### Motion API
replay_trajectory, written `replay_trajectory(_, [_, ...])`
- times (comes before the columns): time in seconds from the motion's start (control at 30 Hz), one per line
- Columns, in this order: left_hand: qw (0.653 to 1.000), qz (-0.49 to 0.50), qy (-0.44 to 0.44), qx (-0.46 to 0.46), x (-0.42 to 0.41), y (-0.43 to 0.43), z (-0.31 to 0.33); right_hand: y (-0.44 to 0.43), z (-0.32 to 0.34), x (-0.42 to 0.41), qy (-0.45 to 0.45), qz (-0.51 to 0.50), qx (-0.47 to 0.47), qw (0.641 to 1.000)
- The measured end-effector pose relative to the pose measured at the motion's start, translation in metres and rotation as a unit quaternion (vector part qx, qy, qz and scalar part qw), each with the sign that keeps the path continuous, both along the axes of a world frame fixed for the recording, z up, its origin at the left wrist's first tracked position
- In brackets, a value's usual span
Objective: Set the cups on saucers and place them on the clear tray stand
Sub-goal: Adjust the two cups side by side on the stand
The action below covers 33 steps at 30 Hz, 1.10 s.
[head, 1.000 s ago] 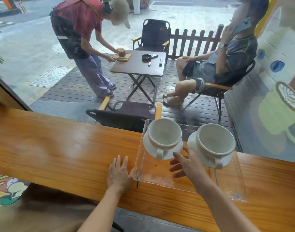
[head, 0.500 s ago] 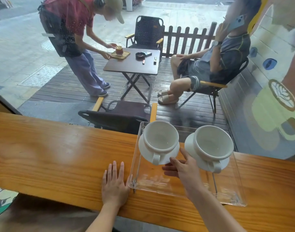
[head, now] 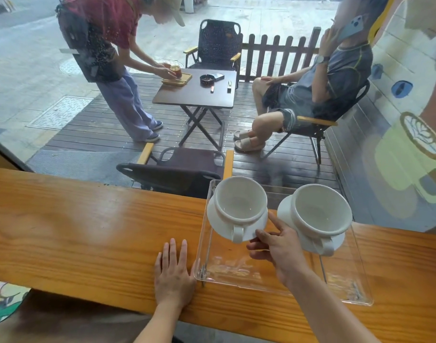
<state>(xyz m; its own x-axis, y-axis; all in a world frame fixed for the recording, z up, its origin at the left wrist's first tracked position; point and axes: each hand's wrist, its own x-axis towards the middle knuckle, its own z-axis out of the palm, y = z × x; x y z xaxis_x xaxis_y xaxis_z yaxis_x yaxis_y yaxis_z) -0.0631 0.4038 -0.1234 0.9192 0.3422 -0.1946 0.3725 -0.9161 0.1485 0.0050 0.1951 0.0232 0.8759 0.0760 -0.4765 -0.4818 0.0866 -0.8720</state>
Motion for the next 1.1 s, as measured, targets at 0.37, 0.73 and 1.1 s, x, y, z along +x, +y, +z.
replay_trajectory(0.37, [1.000, 0.004, -0.010, -0.008, 0.000, 0.003, -0.004, -0.004, 0.009, 0.001, 0.011, 0.050, -0.041, 0.998])
replay_trajectory(0.73, [1.000, 0.008, -0.014, -0.020, 0.000, 0.001, 0.001, -0.040, 0.048, -0.020, -0.075, 0.131, -0.161, 0.975])
replay_trajectory(1.1, [0.998, 0.030, -0.022, -0.043, 0.001, -0.001, 0.006, -0.108, 0.041, -0.046, -0.104, -0.140, -0.152, 0.973])
